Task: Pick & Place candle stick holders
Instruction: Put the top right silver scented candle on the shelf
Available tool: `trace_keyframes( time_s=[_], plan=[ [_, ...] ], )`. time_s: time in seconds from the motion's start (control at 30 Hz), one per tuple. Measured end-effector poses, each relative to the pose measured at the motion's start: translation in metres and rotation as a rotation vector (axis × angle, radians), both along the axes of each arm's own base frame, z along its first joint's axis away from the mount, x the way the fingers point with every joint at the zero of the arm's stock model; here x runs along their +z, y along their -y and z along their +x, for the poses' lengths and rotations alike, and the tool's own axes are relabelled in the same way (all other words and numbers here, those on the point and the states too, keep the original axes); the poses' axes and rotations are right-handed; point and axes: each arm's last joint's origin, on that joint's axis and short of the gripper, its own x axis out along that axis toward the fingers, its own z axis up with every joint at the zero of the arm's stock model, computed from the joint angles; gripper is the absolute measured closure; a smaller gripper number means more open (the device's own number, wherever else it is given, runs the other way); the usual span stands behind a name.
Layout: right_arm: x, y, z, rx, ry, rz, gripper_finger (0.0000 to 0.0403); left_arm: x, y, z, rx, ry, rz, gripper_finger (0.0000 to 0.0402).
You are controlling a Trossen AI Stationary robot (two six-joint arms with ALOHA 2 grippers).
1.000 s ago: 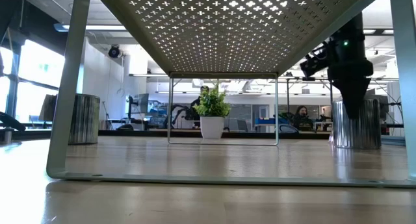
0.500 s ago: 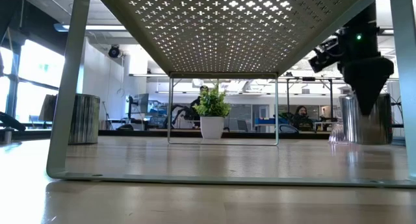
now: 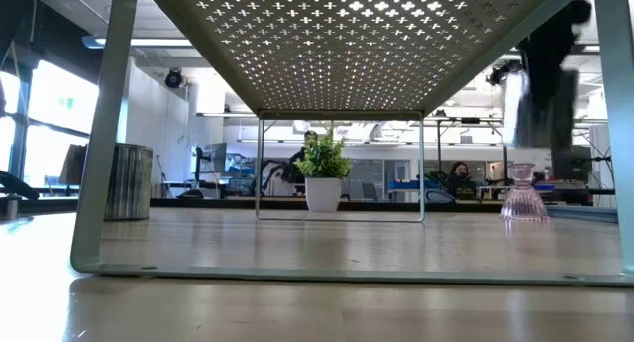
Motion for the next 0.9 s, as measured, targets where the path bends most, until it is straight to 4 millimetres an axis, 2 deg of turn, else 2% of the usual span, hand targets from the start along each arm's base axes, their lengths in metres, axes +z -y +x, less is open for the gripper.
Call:
trace_keyframes(
  time_s=[0.2, 0.37, 0.7, 0.9],
  plan=[
    [0.037, -0.014, 0.006, 0.082, 0.148, 0.003, 0.0049, 0.014, 0.001, -0.016, 0.002, 0.048, 0.001, 0.0181],
    [0.055, -0.019, 0.007, 0.129, 0.219, -0.019, 0.0049, 0.028, 0.002, -0.034, 0.010, 0.102, -0.001, 0.0181],
    [0.073, -0.021, 0.007, 0.165, 0.283, -0.019, 0.0049, 0.050, 0.003, -0.065, 0.010, 0.188, 0.002, 0.0181],
    [0.074, -0.025, 0.019, 0.204, 0.270, -0.006, 0.0049, 0.053, 0.003, -0.071, -0.006, 0.202, 0.012, 0.0181]
  ],
)
